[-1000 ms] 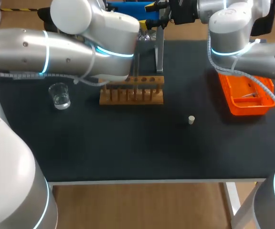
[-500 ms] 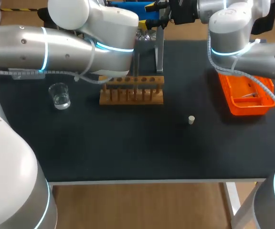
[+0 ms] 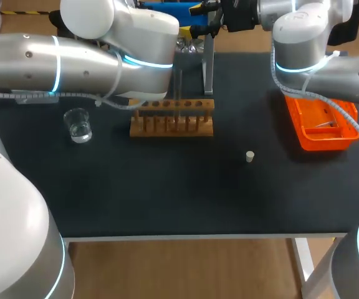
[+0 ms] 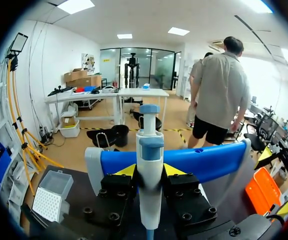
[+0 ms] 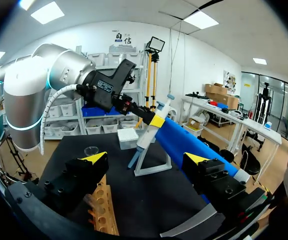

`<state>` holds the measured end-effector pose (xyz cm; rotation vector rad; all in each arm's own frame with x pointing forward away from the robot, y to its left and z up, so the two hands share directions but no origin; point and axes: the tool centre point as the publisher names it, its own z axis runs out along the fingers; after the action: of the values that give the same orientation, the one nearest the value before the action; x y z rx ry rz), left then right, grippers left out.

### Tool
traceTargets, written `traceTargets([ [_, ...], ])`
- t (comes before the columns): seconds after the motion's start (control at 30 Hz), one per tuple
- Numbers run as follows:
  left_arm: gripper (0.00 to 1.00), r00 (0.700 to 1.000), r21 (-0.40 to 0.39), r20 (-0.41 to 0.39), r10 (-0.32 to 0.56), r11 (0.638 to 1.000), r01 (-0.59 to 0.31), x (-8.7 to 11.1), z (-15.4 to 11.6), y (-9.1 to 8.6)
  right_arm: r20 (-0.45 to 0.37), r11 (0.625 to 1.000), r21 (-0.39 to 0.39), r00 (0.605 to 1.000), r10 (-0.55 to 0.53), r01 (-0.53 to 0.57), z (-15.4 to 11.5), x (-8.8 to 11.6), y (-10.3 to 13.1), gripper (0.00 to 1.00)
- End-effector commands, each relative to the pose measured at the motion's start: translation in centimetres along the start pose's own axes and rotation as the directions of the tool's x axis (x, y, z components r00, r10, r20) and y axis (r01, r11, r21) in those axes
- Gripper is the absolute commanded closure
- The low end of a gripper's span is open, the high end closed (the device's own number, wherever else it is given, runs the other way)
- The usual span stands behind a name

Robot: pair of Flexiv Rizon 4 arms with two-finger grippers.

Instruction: Invert the test tube, pick up the pipette, mount the tip to pipette, aspirate from beaker and dispense into the tube, eject the tip, return the pipette, and cap with the stopper.

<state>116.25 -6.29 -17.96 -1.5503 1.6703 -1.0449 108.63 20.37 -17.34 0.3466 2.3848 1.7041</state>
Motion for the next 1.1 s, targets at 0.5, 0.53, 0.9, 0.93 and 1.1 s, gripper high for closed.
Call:
traceTargets([
  [0.5, 1.0, 1.0, -0.002, -0.003, 0.014, 1.0, -0.014, 0.25, 0.2, -0.04, 0.0, 1.0, 0.002, 1.0, 0.0, 0.0, -0.09, 0.03, 0.02, 0.0],
  [0.53, 1.0, 1.0, -0.002, -0.001, 0.014, 1.0, -0.014, 0.26, 0.21, -0.04, 0.0, 1.0, 0.002, 1.0, 0.0, 0.0, -0.09, 0.03, 0.02, 0.0],
  [0.9, 1.0, 1.0, -0.001, 0.027, 0.011, 1.0, -0.011, 0.26, 0.23, 0.29, 0.0, 1.0, 0.002, 1.0, 0.0, 0.0, -0.09, 0.03, 0.02, 0.0],
  [0.93, 1.0, 1.0, -0.002, 0.029, 0.011, 1.0, -0.011, 0.22, 0.24, 0.34, 0.0, 1.0, 0.002, 1.0, 0.0, 0.0, -0.09, 0.03, 0.02, 0.0],
  [1.1, 1.0, 0.999, -0.009, 0.039, 0.005, 1.0, -0.005, -0.02, 0.4, 0.53, 0.0, 1.0, 0.002, 1.0, 0.0, 0.0, -0.09, 0.03, 0.02, 0.0],
])
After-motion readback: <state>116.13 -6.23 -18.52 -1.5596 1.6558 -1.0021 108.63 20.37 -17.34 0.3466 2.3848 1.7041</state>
